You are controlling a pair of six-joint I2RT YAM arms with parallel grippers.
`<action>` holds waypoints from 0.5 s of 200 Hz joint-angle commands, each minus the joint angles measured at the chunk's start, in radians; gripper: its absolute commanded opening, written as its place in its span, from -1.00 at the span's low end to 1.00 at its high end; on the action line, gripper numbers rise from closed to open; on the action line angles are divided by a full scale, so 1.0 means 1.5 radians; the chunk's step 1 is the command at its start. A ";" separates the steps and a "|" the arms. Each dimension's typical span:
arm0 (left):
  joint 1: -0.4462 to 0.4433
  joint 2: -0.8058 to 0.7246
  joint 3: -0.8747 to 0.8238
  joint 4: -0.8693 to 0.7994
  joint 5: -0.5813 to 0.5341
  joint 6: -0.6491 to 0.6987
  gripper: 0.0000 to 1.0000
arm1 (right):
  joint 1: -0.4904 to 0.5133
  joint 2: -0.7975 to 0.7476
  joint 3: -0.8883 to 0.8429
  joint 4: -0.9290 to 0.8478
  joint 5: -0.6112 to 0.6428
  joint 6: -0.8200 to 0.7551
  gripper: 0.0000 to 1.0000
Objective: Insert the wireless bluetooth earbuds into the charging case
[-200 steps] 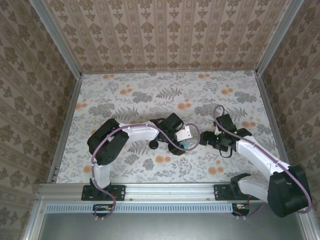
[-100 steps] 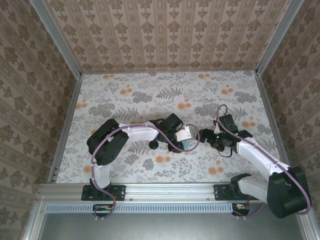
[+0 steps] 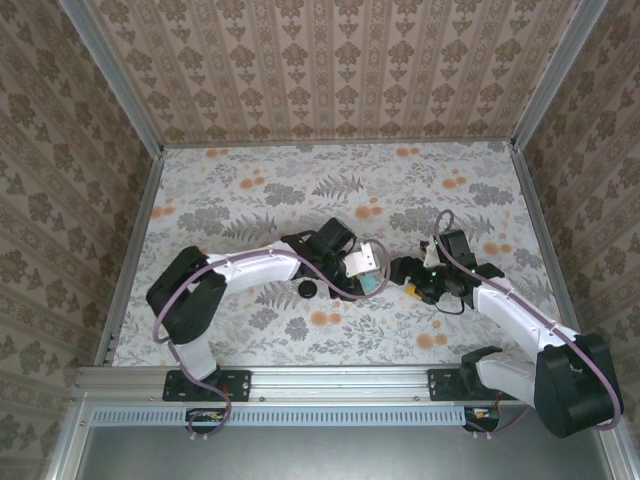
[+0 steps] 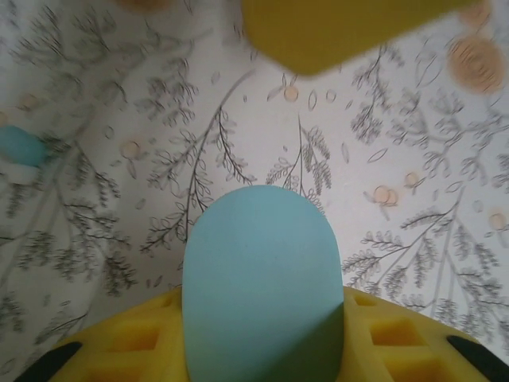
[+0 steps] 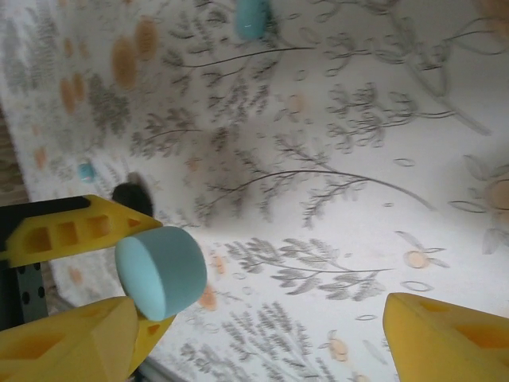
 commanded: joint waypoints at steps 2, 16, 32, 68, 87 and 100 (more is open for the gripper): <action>0.014 -0.048 -0.011 -0.028 0.049 -0.022 -0.39 | 0.006 -0.013 0.018 0.031 -0.063 0.039 0.63; 0.019 -0.069 -0.016 -0.029 0.066 -0.028 -0.39 | 0.018 -0.019 0.028 0.031 -0.065 0.048 0.63; 0.023 -0.085 -0.017 -0.034 0.082 -0.034 -0.39 | 0.033 -0.026 0.037 0.037 -0.068 0.061 0.63; 0.026 -0.108 -0.016 -0.040 0.102 -0.040 -0.39 | 0.063 -0.033 0.053 0.052 -0.076 0.086 0.64; 0.027 -0.116 -0.016 -0.043 0.106 -0.041 -0.39 | 0.074 -0.033 0.060 0.055 -0.076 0.093 0.64; 0.027 -0.120 -0.015 -0.044 0.109 -0.043 -0.40 | 0.082 -0.033 0.062 0.058 -0.077 0.096 0.63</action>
